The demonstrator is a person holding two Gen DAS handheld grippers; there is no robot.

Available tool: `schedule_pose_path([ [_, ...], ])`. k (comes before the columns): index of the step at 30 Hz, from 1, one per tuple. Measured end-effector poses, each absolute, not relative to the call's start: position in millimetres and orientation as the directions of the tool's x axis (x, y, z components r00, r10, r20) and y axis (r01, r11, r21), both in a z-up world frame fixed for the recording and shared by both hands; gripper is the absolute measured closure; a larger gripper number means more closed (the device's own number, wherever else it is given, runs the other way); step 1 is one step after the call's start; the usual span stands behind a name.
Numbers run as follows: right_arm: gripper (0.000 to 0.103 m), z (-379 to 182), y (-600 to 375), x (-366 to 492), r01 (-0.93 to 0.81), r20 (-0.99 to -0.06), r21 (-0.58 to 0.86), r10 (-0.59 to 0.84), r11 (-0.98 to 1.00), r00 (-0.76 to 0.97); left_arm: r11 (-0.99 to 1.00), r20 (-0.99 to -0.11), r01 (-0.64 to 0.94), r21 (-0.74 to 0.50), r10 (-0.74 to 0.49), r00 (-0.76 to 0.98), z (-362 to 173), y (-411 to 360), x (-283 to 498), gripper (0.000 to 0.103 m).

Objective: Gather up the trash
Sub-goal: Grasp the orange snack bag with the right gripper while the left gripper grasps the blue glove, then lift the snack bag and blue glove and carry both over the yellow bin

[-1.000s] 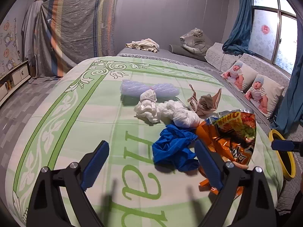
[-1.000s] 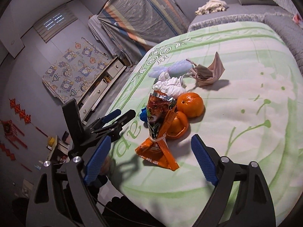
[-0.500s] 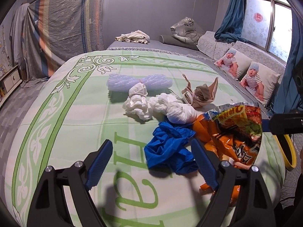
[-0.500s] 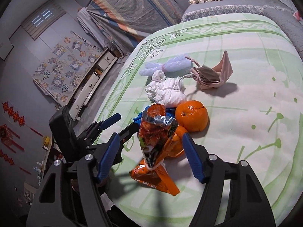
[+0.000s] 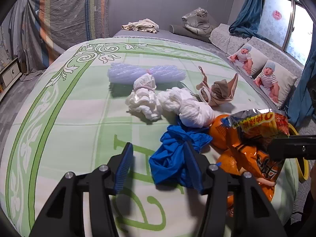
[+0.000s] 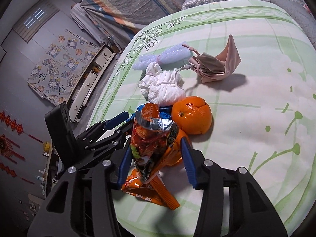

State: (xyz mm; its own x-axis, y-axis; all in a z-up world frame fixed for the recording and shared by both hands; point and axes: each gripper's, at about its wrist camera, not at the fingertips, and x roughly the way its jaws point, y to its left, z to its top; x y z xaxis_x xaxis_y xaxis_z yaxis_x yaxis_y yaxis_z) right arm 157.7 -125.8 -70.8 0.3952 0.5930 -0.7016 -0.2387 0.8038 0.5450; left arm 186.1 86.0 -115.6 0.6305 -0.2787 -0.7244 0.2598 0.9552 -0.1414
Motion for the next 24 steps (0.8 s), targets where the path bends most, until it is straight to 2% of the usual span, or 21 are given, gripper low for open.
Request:
schedule_pose_path([
  [6,0.070,-70.7,-127.2,158.9,-0.232,-0.695,0.555,0.599,0.799,0.398,0.949,-0.733,0.294,-0.114,-0.280,0.620,-115.4,73.2,186.4,0.084],
  [10,0.074,-66.0,-133.2,156.0,-0.240,-0.685,0.557,0.603,0.795,0.408,0.947,-0.732,0.301,-0.115,-0.285,0.618,-113.9,71.5,183.2,0.092],
  [16,0.082,-53.8,-139.8,148.3,-0.273,-0.661,0.550,0.612,0.789,0.434,0.949,-0.723,0.287,-0.133,-0.291,0.627,-109.4,75.1,180.3,0.098],
  [24,0.083,-37.0,-159.6,134.5,-0.288,-0.596,0.583,0.641,0.759,0.484,0.955,-0.675,0.263,-0.136,-0.284,0.681,-86.5,82.2,161.4,0.098],
])
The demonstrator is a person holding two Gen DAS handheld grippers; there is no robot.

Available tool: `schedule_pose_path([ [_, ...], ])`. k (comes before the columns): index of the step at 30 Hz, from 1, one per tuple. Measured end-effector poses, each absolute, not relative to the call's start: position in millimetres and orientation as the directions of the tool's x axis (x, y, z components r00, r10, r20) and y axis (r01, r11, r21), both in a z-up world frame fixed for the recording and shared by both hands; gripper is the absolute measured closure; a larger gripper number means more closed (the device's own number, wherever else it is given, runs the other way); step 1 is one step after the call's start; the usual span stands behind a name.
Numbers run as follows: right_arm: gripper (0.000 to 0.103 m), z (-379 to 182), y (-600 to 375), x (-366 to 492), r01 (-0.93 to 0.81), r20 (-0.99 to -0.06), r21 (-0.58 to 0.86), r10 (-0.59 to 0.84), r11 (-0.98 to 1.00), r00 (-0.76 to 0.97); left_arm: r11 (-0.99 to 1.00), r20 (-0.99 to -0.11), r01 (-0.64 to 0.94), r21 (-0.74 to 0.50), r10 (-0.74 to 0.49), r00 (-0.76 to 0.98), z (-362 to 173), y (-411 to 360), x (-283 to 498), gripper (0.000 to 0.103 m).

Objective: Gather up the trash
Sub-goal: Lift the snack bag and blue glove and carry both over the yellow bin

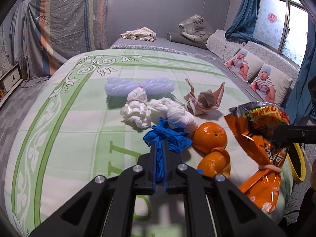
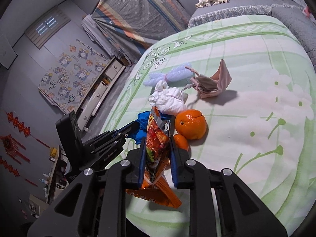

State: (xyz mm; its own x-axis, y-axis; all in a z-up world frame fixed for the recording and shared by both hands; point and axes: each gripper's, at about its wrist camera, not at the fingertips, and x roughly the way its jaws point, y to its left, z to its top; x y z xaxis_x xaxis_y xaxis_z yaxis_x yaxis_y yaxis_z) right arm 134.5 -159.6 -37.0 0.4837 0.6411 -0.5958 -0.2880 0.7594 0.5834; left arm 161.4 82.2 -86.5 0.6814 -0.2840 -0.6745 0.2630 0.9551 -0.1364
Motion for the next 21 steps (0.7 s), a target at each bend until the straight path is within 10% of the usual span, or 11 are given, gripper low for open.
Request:
schedule_pose_path([
  [21,0.083,-3.6,-256.7,69.4,-0.238,-0.378,0.679,0.609,0.694,0.697,0.938,-0.427,0.215,-0.271,-0.317,0.847,-8.4,88.7,88.1,0.098],
])
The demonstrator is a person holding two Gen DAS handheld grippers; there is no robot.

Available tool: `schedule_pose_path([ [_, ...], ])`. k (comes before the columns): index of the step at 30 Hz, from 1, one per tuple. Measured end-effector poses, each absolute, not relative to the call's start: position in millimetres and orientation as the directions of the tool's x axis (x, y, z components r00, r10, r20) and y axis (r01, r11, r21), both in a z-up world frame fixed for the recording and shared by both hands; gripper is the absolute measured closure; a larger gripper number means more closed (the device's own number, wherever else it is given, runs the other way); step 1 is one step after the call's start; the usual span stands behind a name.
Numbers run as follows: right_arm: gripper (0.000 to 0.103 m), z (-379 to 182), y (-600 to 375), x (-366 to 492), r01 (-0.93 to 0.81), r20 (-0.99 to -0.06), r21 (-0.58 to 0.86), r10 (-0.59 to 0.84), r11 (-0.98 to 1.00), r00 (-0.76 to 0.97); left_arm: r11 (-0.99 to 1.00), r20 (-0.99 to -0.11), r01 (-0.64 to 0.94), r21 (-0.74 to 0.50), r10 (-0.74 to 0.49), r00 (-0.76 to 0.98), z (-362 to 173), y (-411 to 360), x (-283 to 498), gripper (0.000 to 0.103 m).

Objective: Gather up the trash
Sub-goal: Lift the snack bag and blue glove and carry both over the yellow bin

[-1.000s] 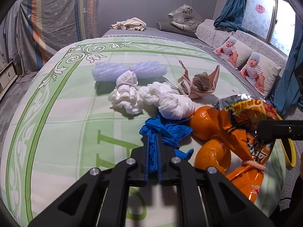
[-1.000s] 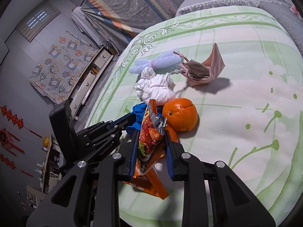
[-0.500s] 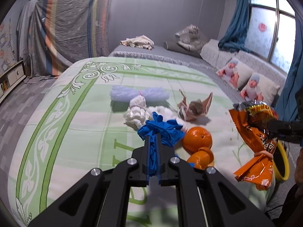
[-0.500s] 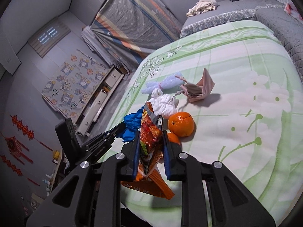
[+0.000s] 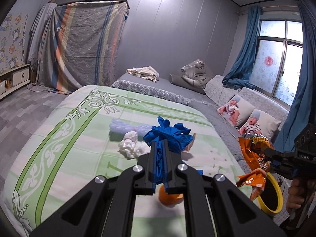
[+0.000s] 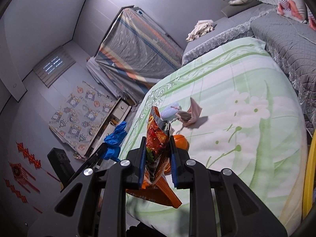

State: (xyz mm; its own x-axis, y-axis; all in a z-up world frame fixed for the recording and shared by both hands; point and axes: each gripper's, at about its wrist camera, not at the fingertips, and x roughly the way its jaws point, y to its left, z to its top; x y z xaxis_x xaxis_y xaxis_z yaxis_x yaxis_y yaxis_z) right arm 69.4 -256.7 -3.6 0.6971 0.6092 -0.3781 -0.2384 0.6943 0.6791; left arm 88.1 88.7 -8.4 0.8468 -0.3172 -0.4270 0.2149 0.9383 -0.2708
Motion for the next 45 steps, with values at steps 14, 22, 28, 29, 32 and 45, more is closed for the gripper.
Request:
schedule_pose_path([
  [14,0.083,8.1,-302.4,40.6,-0.216,-0.296,0.685,0.537,0.696,0.790,0.916,-0.402,0.322,-0.240,-0.395,0.826,11.9,40.9,78.9,0.098],
  [22,0.083,18.4,-332.6,15.4,-0.152,-0.250,0.660,0.406,0.735,0.879,0.891,-0.383,0.393,-0.226,-0.453,0.805,23.1,6.1,74.0,0.098],
  [28,0.083,23.6,-359.6,-4.3,-0.113,-0.217,0.663,0.334,0.740,0.917,0.856,-0.372,0.474,-0.206,-0.516,0.772,35.6,-33.0,71.7,0.098],
  [29,0.083,25.2,-365.8,-9.9,-0.099,-0.207,0.662,0.309,0.743,0.928,0.848,-0.368,0.489,-0.203,-0.529,0.765,38.2,-40.3,71.2,0.098],
  [32,0.083,28.3,-383.0,-26.0,-0.062,-0.184,0.657,0.240,0.752,0.953,0.833,-0.358,0.522,-0.185,-0.551,0.753,43.8,-63.3,69.2,0.098],
  [45,0.083,27.5,-449.1,-83.4,0.114,-0.163,0.645,-0.009,0.756,0.987,0.750,-0.393,0.635,-0.186,-0.649,0.651,49.2,-160.3,78.7,0.098],
])
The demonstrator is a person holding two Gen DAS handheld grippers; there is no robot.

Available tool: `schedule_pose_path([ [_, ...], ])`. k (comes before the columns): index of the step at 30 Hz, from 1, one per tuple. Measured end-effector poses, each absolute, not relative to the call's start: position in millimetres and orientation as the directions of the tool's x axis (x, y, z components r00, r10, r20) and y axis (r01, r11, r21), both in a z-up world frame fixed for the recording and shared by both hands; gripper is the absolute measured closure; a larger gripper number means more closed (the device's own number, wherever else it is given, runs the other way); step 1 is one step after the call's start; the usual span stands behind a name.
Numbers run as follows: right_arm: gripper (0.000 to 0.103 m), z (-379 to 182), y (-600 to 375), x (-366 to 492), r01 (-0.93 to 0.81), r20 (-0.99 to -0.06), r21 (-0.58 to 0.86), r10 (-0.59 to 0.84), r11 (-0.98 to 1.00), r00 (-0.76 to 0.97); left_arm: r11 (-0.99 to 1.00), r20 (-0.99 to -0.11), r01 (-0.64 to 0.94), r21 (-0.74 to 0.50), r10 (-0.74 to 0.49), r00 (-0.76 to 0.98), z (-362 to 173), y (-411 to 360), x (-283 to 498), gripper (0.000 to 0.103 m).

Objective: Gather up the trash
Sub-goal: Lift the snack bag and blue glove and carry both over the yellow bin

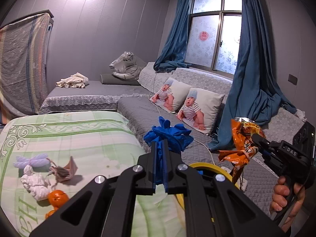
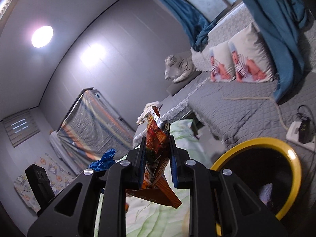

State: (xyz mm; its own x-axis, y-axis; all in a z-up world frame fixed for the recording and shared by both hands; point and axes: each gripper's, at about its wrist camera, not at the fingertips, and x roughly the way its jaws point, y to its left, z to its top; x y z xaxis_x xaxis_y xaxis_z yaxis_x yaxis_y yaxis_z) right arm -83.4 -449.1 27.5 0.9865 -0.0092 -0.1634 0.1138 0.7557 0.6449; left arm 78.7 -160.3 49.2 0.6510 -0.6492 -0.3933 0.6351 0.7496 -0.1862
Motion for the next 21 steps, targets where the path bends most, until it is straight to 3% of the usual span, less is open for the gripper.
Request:
schedule_pose_path([
  [11,0.083,24.8,-488.6,-128.8,0.243,-0.138,0.621,-0.200,0.745,0.970,0.686,-0.431,0.680,-0.260,-0.713,0.554,42.9,-233.1,91.2,0.098],
  [21,0.083,7.7,-501.5,-135.9,0.349,-0.179,0.578,-0.302,0.737,0.936,0.674,-0.457,0.684,-0.278,-0.719,0.523,12.8,-268.2,90.9,0.098],
])
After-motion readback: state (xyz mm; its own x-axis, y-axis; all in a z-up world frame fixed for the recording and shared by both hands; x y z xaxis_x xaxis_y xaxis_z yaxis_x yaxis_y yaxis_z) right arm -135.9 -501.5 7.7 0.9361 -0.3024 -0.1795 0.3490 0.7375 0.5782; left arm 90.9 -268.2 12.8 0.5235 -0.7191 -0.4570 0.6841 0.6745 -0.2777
